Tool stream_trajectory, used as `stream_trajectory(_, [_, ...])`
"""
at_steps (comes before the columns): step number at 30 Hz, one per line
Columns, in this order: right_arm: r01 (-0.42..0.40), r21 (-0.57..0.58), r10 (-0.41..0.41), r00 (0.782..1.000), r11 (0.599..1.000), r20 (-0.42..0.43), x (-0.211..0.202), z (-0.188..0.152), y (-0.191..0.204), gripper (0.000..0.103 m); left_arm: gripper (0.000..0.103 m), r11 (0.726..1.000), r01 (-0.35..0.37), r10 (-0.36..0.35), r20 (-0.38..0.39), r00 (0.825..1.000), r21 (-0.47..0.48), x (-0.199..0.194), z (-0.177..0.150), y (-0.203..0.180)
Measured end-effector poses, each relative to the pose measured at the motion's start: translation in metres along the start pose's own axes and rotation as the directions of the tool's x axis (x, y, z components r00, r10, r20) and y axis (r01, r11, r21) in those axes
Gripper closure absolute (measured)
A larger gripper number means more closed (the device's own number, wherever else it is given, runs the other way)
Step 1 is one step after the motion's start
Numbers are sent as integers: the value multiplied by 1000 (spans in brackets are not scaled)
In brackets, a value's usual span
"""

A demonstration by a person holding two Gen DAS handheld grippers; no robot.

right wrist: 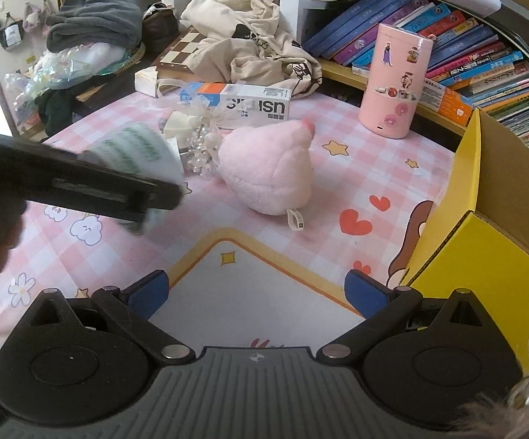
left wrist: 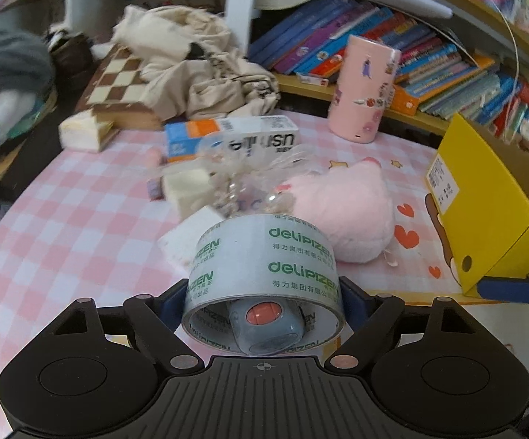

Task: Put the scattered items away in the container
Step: 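Lift the tape roll with the left tool off the blue toy car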

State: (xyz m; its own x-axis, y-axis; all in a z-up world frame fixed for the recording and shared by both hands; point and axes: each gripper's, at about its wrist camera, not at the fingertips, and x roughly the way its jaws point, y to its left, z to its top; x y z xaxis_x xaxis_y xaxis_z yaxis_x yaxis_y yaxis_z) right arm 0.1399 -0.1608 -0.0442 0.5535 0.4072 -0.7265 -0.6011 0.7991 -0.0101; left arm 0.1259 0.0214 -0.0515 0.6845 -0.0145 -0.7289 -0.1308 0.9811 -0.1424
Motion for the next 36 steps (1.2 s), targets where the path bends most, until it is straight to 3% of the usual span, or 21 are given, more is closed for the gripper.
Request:
stream_trajectory(12, [2, 6, -2, 1000, 1000, 7, -6, -1, 17, 0, 19, 996, 6, -6, -3, 1000, -94, -36, -17, 30])
stream_trajectory(16, [-15, -9, 15, 1000, 1000, 9, -6, -1, 27, 0, 19, 991, 60, -65, -33, 997, -124, -38, -23, 35])
stream_trajectory(26, [-31, -41, 31, 999, 999, 11, -9, -2, 41, 0, 18, 991, 127, -129, -69, 989, -35, -34, -26, 18])
stream_trajectory(31, [-12, -26, 12, 1000, 1000, 6, -9, -3, 36, 0, 17, 994, 109, -108, -118, 987, -3, -20, -20, 9])
stream_trajectory(36, [8, 4, -8, 1000, 1000, -4, -7, -5, 28, 0, 12, 996, 84, -83, -69, 994, 11, -18, -9, 7])
